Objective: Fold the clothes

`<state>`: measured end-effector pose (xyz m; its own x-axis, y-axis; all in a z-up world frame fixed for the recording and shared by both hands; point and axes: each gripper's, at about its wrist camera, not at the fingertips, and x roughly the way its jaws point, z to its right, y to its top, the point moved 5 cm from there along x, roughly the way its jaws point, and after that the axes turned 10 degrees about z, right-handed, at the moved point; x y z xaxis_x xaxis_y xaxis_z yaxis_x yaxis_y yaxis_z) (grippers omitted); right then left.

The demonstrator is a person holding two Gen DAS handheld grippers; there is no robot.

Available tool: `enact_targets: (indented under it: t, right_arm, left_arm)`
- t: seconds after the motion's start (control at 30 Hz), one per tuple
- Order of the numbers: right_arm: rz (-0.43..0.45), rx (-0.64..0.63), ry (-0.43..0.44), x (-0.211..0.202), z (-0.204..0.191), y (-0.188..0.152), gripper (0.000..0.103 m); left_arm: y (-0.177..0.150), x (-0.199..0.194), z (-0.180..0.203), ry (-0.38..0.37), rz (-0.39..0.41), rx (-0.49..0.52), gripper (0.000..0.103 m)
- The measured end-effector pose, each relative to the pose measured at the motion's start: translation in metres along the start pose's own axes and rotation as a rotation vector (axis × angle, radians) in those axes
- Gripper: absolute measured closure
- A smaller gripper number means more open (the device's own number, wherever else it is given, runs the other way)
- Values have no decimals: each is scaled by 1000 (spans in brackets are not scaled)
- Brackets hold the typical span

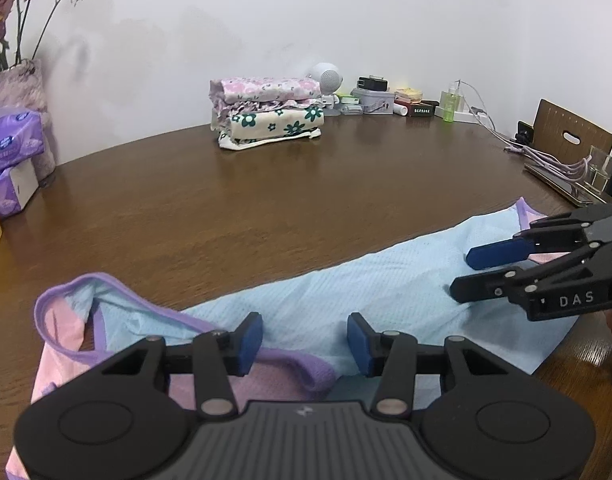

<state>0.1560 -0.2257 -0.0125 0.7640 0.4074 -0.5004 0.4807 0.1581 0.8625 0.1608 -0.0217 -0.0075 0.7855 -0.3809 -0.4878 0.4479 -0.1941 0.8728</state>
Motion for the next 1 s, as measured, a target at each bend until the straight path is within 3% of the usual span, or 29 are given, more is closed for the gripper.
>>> enact_targets:
  t: [0.23, 0.37, 0.57, 0.67, 0.73, 0.87, 0.93, 1.0]
  right_arm:
    - [21, 13, 42, 1, -14, 14, 58]
    - [26, 4, 77, 6, -29, 25, 58]
    - [0, -81, 178, 35, -79, 51, 58]
    - [-14, -123, 228, 50, -104, 64, 58]
    - [-23, -159, 255, 60, -121, 72, 58]
    - [-46, -244, 272, 83, -150, 84, 58]
    - [-63, -275, 278, 94, -161, 89, 58]
    - [-78, -311, 283, 104, -170, 93, 58]
  left_arm:
    - [12, -23, -13, -30, 68, -51, 57]
    - [21, -54, -43, 53, 106, -14, 57]
    - [26, -71, -108, 210, 80, 45, 59]
    - [26, -66, -131, 191, 50, 49, 60]
    - [25, -57, -140, 166, 25, 68, 68]
    - [19, -39, -148, 103, -21, 97, 74]
    - [16, -32, -149, 80, -37, 105, 93]
    - [12, -30, -149, 64, -37, 105, 100]
